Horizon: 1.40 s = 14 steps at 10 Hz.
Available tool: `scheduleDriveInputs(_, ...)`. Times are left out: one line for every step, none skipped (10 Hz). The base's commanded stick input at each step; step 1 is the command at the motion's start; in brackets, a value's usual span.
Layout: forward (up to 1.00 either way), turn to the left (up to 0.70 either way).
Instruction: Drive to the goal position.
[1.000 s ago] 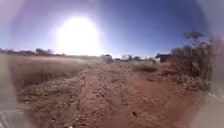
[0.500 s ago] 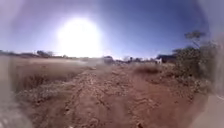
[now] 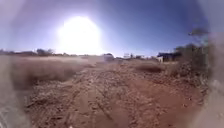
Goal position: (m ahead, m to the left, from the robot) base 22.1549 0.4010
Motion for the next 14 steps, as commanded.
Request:
scheduleDriveInputs(0.50,0.00)
scheduleDriveInputs(0.50,0.00)
scheduleDriveInputs(0.50,0.00)
scheduleDriveInputs(0.50,0.00)
scheduleDriveInputs(0.50,0.00)
scheduleDriveInputs(0.50,0.00)
scheduleDriveInputs(0.50,0.00)
scheduleDriveInputs(0.50,0.00)
scheduleDriveInputs(0.50,0.00)
scheduleDriveInputs(0.50,0.00)
scheduleDriveInputs(0.50,0.00)
scheduleDriveInputs(0.50,0.00)
scheduleDriveInputs(0.50,0.00)
scheduleDriveInputs(0.50,0.00)
